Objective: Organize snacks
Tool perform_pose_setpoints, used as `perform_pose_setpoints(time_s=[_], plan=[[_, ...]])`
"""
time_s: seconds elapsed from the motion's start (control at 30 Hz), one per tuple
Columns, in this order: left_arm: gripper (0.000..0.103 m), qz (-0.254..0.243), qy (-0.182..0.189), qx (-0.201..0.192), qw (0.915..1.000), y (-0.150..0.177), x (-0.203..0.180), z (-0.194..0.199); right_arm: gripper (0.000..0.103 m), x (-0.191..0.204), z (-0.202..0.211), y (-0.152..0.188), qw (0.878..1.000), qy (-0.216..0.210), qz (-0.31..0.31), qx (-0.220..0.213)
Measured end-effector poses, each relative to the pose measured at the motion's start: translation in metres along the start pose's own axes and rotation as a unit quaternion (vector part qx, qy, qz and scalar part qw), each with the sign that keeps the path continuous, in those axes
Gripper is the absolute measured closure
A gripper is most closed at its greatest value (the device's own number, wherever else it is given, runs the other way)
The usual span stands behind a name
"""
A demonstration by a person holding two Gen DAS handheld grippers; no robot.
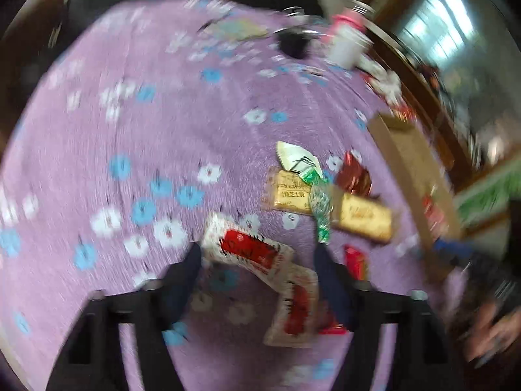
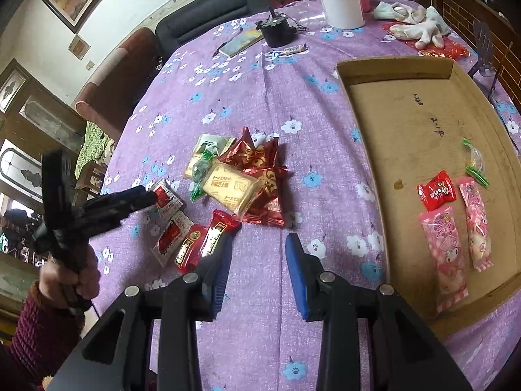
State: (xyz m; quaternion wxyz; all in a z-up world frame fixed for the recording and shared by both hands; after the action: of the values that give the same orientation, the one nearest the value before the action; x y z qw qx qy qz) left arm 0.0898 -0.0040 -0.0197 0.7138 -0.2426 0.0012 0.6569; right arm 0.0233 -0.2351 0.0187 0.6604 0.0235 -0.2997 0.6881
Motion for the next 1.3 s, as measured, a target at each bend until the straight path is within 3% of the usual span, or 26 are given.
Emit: perform_pose_setpoints(time_s=[0.13,0.27,0.33,0.4,0.47,0.5,0.57,0.67,0.87,1.2,1.3], plan=[[0.027,0.096,-0.002,0.043,0.9944,0.008,0.005,-0.007,0.070,0.001,0.000,-0.002,1.000,0.000,-0.008,-0.007],[0.026,0.144,-0.052,0.059,0.9865,0.010,0.008,-0.026,0.070,0.003,0.002,-0.004,1.000,0.000,-0.008,-0.012],[0.026,0.134,-0.078,0.041,0.9871,0.001,0.000,-0.029,0.070,0.003,0.001,-0.004,1.000,-0.001,-0.006,-0.010],[0.032,0.104,-0.104,0.036,0.9884,-0.005,-0.007,-0.037,0.070,0.004,0.000,-0.003,1.000,-0.001,-0.004,-0.006],[0.057,0.053,-0.149,0.021,0.9872,-0.007,-0.012,-0.039,0.070,0.005,-0.002,-0.002,1.000,-0.003,-0.001,-0.004],[0.062,0.034,-0.161,0.015,0.9863,-0.006,-0.012,-0.039,0.070,0.006,-0.003,-0.002,1.000,-0.003,0.001,-0.002],[0.073,0.015,-0.159,0.004,0.9871,-0.004,-0.006,-0.036,0.069,0.009,-0.007,0.000,1.000,-0.005,0.005,0.006],[0.074,0.018,-0.131,0.000,0.9912,0.010,0.006,-0.025,0.069,0.015,-0.019,0.004,1.000,-0.015,0.004,0.022],[0.074,-0.010,-0.117,-0.009,0.9930,0.038,0.011,-0.009,0.068,0.035,-0.054,0.010,0.998,-0.033,-0.001,0.060],[0.074,-0.031,-0.115,-0.023,0.9926,0.046,0.009,-0.008,0.069,0.048,-0.097,0.014,0.997,0.028,0.003,0.076],[0.074,-0.034,-0.111,-0.031,0.9927,0.047,0.009,-0.007,0.081,0.053,-0.099,0.015,0.995,0.058,0.031,0.072]])
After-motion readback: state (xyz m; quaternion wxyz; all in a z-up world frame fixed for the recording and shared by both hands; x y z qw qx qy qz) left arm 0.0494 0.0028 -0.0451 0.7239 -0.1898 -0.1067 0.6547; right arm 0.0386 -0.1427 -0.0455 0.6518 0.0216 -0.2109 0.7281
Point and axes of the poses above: each gripper's, at about its wrist camera, not at the fingertips, and z roughly against the way its jaws point, x to its left, y to its underside, the point moved 7 cm from there along -z, roughly the way its jaws point, and after that the axes turned 4 degrees about -y, right-handed, at the moved point
